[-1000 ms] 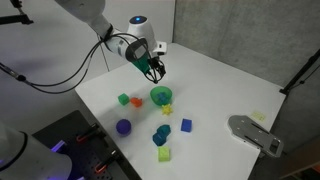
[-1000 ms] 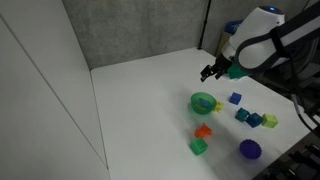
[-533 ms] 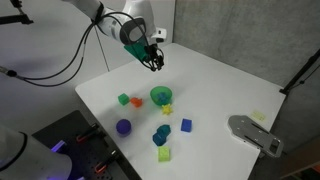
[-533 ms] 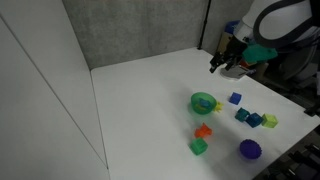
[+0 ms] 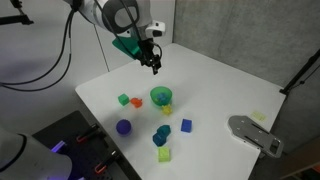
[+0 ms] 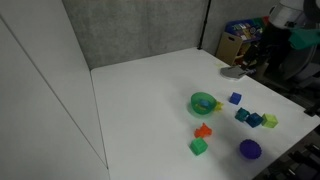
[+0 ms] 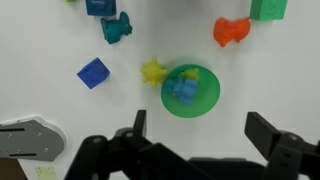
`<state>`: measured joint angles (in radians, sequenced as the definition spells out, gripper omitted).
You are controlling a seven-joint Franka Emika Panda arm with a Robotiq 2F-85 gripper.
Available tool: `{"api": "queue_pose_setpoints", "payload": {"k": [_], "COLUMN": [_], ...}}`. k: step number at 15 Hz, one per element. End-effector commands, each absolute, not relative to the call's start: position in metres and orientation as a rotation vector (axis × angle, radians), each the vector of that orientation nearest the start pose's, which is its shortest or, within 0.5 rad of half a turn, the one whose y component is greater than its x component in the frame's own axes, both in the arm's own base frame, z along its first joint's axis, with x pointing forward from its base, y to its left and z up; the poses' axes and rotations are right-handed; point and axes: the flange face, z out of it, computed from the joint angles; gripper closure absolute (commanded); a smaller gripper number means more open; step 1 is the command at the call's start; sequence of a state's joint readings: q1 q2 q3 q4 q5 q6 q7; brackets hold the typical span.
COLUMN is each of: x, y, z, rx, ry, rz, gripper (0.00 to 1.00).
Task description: Pick up the light blue toy from the table and put it in the green bowl
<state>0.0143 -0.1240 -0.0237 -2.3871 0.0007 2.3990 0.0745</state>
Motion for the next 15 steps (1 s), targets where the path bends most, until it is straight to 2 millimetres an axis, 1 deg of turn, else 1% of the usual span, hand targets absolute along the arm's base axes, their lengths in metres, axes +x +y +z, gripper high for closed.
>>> {"api": "queue_pose_setpoints", "payload": {"k": [1,3,6,8,10,12,15], "x": [0.443,0.424,0.405,0.396,0.392,0.390,0.390], "y": [-0.025,-0.036,-0.049,-0.052,-0.053,-0.052,-0.052], "z": [0.418,0.443,0.486,0.515,0.539,0.555,0.567], "rx": [-3.131,-3.125,-3.124,-3.126,-3.135,-3.138,-3.140], "ry": [0.053,0.036,0.028,0.051,0.073,0.074,0.071], "rz": [-0.160,-0.129,-0.089,-0.087,-0.093,-0.101,-0.109], "gripper": [0.00,0.00,0.00,0.00,0.00,0.00,0.00]}}
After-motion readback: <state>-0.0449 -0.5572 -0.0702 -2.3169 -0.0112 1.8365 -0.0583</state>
